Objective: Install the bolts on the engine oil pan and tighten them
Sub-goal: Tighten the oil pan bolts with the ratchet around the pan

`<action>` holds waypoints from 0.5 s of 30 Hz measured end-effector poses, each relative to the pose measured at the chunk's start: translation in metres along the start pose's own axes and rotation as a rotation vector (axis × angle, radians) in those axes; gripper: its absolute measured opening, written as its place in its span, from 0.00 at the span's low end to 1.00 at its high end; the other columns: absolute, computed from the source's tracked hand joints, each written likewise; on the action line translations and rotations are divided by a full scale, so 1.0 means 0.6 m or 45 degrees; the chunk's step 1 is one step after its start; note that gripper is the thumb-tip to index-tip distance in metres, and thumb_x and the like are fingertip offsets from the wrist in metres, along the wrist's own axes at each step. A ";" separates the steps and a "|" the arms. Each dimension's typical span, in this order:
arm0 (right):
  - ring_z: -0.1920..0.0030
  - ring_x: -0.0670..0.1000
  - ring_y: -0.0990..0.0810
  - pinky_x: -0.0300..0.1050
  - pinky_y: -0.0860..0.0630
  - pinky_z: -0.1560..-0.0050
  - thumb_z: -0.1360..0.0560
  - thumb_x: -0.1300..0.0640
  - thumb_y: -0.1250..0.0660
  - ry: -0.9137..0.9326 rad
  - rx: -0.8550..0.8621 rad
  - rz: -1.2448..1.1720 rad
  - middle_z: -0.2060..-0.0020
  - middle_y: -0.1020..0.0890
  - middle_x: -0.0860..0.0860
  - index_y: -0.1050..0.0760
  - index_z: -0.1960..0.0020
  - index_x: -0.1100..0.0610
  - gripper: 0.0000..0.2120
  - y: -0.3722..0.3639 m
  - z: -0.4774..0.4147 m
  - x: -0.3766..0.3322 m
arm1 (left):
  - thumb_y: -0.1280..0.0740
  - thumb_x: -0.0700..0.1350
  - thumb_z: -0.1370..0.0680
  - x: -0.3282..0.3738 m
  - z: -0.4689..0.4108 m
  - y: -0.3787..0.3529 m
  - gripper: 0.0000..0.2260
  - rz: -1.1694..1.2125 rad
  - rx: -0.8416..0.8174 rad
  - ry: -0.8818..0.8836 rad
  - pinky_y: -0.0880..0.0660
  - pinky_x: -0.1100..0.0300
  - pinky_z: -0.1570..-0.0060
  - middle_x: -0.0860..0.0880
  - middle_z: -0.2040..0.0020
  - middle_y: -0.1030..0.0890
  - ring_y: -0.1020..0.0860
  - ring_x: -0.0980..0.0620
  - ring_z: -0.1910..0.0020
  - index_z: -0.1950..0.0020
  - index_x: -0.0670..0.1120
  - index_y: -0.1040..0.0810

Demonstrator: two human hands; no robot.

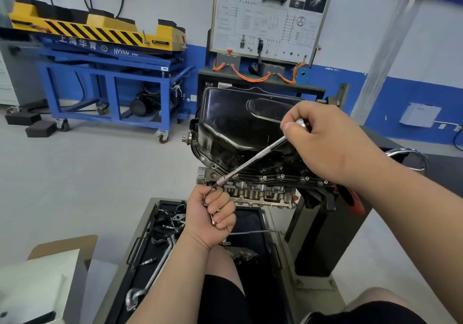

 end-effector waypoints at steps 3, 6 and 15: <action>0.73 0.42 0.28 0.50 0.29 0.50 0.23 0.50 0.42 -0.003 -0.010 -0.007 0.73 0.23 0.39 0.27 0.61 0.45 0.10 -0.001 0.000 0.005 | 0.27 0.43 0.38 -0.004 -0.004 -0.005 0.14 -0.003 -0.052 0.017 0.46 0.65 0.81 0.52 0.80 0.36 0.44 0.55 0.79 0.76 0.47 0.32; 0.73 0.42 0.28 0.49 0.30 0.53 0.23 0.50 0.42 -0.009 -0.009 -0.020 0.73 0.23 0.38 0.27 0.61 0.45 0.10 0.002 0.001 0.012 | 0.28 0.43 0.37 -0.007 -0.004 -0.007 0.14 0.032 -0.085 0.009 0.46 0.64 0.81 0.53 0.79 0.39 0.43 0.55 0.79 0.76 0.47 0.32; 0.72 0.43 0.28 0.46 0.30 0.59 0.22 0.50 0.43 0.046 0.001 0.010 0.73 0.22 0.44 0.28 0.61 0.45 0.10 0.011 0.003 0.022 | 0.28 0.43 0.36 -0.012 -0.004 -0.015 0.14 -0.007 -0.074 0.047 0.47 0.64 0.80 0.54 0.78 0.42 0.43 0.55 0.79 0.76 0.47 0.32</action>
Point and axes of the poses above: each hand's wrist, its own z-axis away from the middle knuckle, its own y-axis out of the back of the hand, x = y × z, the point moved 1 cm from there along -z, towards the middle knuckle
